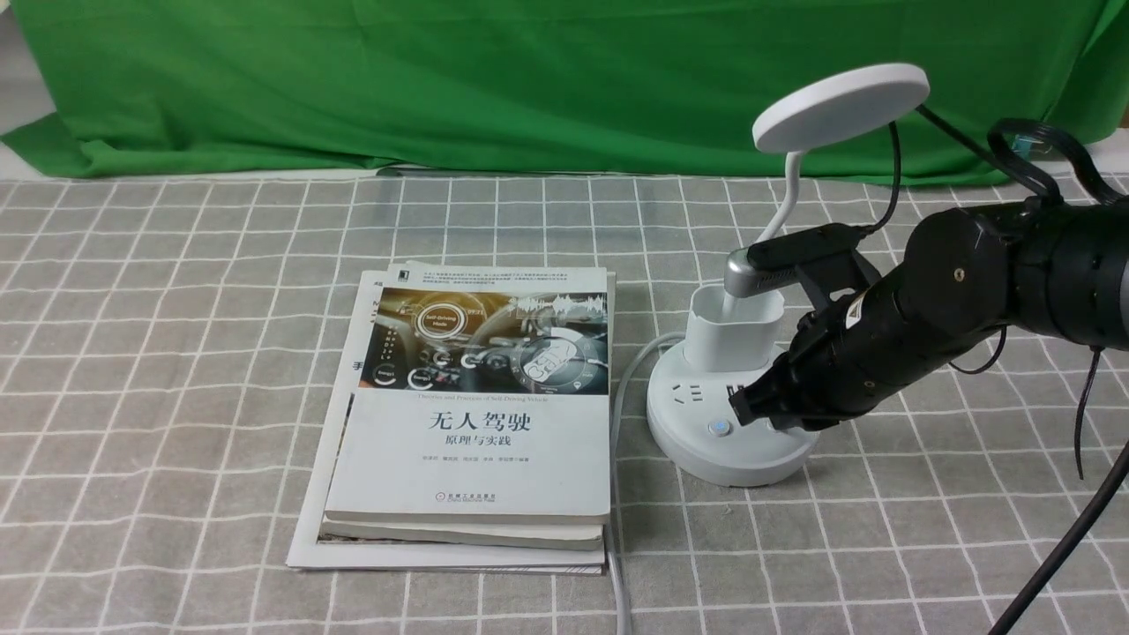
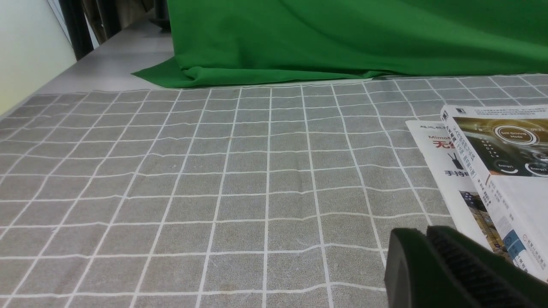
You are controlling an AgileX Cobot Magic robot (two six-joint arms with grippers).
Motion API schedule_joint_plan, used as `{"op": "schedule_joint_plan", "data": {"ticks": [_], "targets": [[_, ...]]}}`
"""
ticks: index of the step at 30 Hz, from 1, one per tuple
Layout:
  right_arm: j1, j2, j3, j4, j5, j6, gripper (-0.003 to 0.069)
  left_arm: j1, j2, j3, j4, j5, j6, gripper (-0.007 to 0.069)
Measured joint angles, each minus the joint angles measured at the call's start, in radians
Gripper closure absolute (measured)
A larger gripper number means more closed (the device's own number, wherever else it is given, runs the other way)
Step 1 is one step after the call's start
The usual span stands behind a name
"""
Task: Turn on the desk lamp on the grey coffee tablecloth with your hand.
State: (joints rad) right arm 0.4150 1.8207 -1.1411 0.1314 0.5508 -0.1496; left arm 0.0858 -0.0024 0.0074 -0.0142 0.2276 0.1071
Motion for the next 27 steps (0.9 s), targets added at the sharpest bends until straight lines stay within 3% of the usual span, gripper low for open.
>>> {"op": "schedule_joint_plan", "data": {"ticks": [18, 27], "targets": [[0.000, 0.053, -0.021, 0.012, -0.049, 0.002, 0.0624, 0.000, 0.000, 0.000, 0.000, 0.000, 0.000, 0.0606], [0.000, -0.056, -0.006, 0.010, -0.064, 0.002, 0.0624, 0.000, 0.000, 0.000, 0.000, 0.000, 0.000, 0.0606]]}}
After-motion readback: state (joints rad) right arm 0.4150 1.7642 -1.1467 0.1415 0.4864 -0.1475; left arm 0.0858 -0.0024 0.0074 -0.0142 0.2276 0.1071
